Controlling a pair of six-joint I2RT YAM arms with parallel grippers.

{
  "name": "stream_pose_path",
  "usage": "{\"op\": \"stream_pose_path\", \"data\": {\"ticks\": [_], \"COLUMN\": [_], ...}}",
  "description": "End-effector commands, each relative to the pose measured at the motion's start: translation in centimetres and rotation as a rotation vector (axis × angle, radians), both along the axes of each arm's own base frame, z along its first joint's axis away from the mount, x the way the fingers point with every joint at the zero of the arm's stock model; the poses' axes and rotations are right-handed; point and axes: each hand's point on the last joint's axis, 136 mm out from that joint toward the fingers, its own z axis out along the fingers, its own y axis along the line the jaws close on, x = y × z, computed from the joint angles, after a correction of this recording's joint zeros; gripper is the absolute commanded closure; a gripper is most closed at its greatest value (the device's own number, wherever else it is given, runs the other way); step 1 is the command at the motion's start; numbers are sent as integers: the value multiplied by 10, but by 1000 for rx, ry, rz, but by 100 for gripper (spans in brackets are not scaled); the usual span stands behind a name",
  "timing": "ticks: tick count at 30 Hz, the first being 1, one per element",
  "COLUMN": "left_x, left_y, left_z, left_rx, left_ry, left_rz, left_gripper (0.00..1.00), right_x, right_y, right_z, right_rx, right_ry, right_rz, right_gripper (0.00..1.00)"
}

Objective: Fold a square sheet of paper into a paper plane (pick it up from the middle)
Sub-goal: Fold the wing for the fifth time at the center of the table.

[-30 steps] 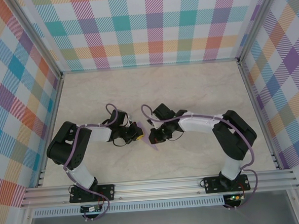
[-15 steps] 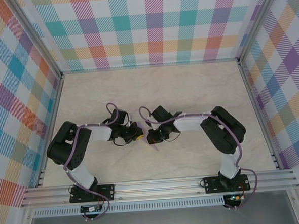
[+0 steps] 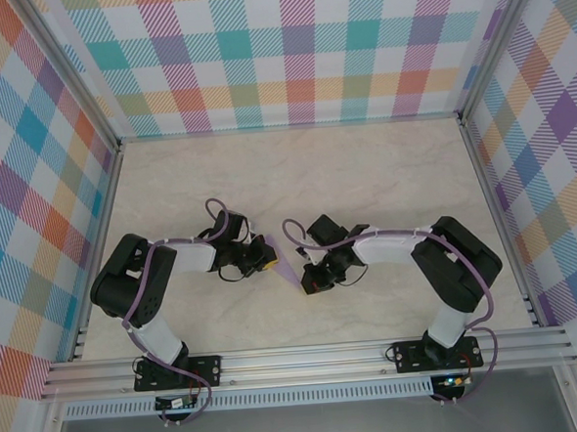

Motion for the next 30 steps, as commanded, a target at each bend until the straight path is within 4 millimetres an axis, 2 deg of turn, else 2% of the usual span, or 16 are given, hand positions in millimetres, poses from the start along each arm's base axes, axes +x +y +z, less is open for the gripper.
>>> {"op": "stream_pose_path", "data": {"ticks": [1,4,7,15,19,23,25,30], "left_x": [-23,-21,-19,-12,-5,3,4,0], "left_y": [23,21,19,11,6,-2,0,6], "left_z": [-38,-34,-31,-19,-3,32,42,37], "left_rx": [145,136,129,91,73,14,25,66], "left_ry": [109,92,76,29,-35,-139,-177,-184], "left_rz": [16,4,-6,-43,-75,-101,-108,-124], "left_gripper": [100,100,100,100,99,86,82,80], "right_x": [30,45,52,44,37,35,35,34], "right_y": [30,47,52,34,22,18,19,20], "right_z": [29,17,3,-22,-34,-39,-39,-42], "right_rx": [91,96,77,-16,-70,-91,-91,-96], "right_ry": [-81,-69,-53,-28,-10,1,1,14], "right_rz": [-32,-51,-67,-64,-63,-60,-61,-59], "right_gripper": [100,100,100,100,100,100,100,100]}}
